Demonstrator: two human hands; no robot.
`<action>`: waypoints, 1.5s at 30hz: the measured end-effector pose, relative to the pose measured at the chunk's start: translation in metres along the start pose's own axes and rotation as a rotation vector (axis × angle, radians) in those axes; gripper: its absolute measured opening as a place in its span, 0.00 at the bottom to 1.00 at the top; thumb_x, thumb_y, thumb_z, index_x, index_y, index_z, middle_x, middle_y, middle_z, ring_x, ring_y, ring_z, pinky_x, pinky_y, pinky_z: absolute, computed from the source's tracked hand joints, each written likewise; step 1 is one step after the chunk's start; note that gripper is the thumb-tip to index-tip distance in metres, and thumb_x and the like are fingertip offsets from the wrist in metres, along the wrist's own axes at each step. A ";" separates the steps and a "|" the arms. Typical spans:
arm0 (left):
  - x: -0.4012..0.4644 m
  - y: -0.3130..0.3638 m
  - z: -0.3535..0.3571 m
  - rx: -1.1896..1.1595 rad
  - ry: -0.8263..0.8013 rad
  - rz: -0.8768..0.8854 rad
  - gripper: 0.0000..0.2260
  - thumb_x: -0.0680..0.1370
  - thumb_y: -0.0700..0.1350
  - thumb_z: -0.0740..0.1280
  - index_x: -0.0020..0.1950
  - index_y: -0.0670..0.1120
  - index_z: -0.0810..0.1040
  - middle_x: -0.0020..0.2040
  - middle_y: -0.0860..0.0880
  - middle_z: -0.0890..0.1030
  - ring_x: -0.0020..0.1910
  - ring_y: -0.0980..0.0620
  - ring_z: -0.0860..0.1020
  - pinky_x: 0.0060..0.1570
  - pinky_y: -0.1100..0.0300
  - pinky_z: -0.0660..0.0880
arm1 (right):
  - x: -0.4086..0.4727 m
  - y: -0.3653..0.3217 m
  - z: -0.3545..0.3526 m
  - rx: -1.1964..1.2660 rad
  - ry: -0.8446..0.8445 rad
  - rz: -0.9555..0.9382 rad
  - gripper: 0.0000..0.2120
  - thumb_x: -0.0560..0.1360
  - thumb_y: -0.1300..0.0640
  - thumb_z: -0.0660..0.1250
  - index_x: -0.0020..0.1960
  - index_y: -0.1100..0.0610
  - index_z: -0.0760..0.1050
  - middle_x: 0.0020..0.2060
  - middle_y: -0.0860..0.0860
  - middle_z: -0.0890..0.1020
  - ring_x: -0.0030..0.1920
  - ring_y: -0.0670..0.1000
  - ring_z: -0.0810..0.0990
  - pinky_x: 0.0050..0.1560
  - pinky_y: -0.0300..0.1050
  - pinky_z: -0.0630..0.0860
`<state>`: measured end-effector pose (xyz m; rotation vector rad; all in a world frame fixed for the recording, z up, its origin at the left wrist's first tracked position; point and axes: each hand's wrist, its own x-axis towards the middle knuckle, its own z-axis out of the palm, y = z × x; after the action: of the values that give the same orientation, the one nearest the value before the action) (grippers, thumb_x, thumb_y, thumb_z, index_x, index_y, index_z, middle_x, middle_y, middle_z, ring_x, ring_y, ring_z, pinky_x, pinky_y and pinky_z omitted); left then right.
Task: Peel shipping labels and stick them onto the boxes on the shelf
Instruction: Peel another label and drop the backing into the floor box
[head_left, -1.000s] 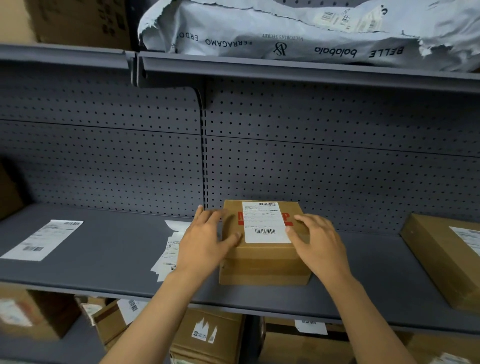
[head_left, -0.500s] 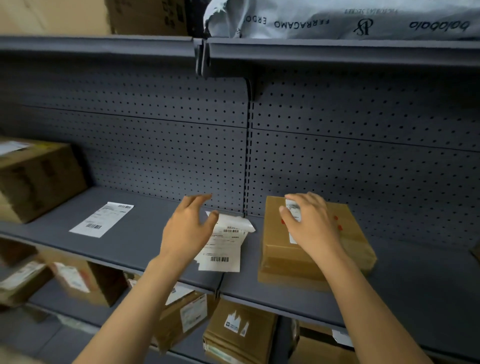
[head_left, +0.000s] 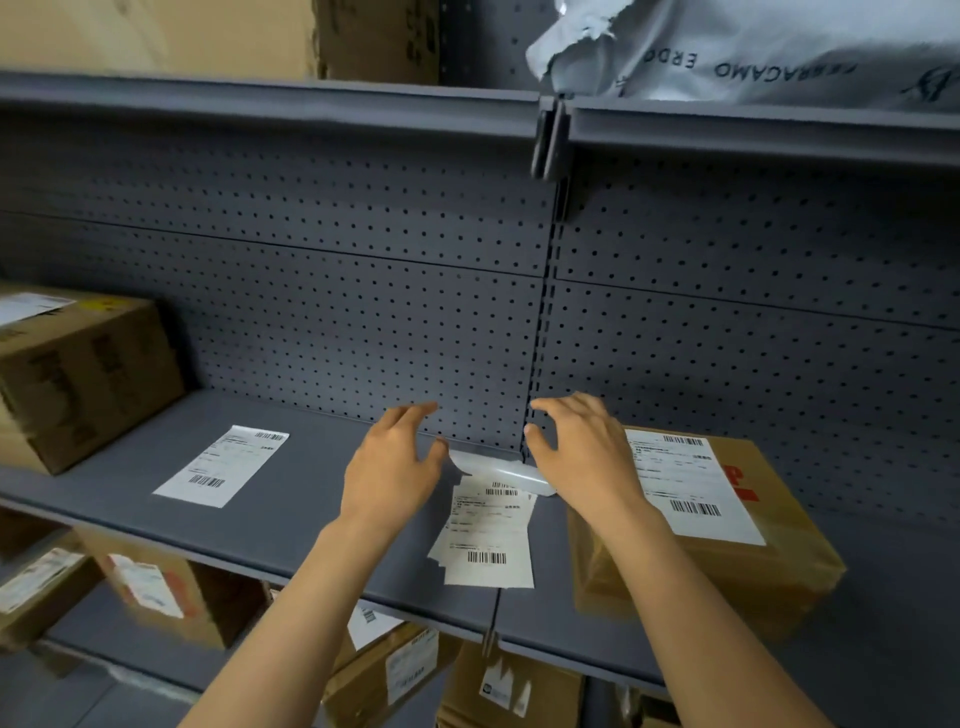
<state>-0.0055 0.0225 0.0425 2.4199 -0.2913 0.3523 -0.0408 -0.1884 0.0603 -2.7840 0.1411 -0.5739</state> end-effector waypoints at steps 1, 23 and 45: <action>0.003 -0.003 0.004 0.003 -0.020 -0.004 0.21 0.81 0.50 0.64 0.75 0.54 0.71 0.74 0.53 0.72 0.69 0.47 0.74 0.57 0.52 0.73 | 0.002 -0.002 0.003 -0.020 -0.014 0.000 0.21 0.81 0.47 0.60 0.71 0.50 0.73 0.68 0.49 0.78 0.74 0.52 0.66 0.69 0.53 0.69; 0.043 -0.064 0.116 0.093 -0.348 0.029 0.20 0.82 0.54 0.60 0.71 0.48 0.75 0.72 0.46 0.75 0.81 0.41 0.54 0.75 0.49 0.59 | 0.025 -0.016 0.098 -0.127 -0.383 0.346 0.14 0.77 0.58 0.65 0.61 0.58 0.78 0.56 0.56 0.81 0.57 0.57 0.79 0.54 0.51 0.81; 0.034 -0.067 0.011 -0.856 -0.018 -0.170 0.10 0.76 0.46 0.75 0.55 0.49 0.81 0.55 0.53 0.85 0.59 0.55 0.82 0.57 0.66 0.76 | 0.020 -0.079 0.073 0.461 -0.239 0.160 0.09 0.75 0.46 0.67 0.50 0.50 0.75 0.42 0.48 0.84 0.42 0.49 0.82 0.43 0.49 0.80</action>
<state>0.0482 0.0620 0.0065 1.5883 -0.1867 0.0910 0.0091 -0.0965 0.0281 -2.3411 0.1553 -0.1975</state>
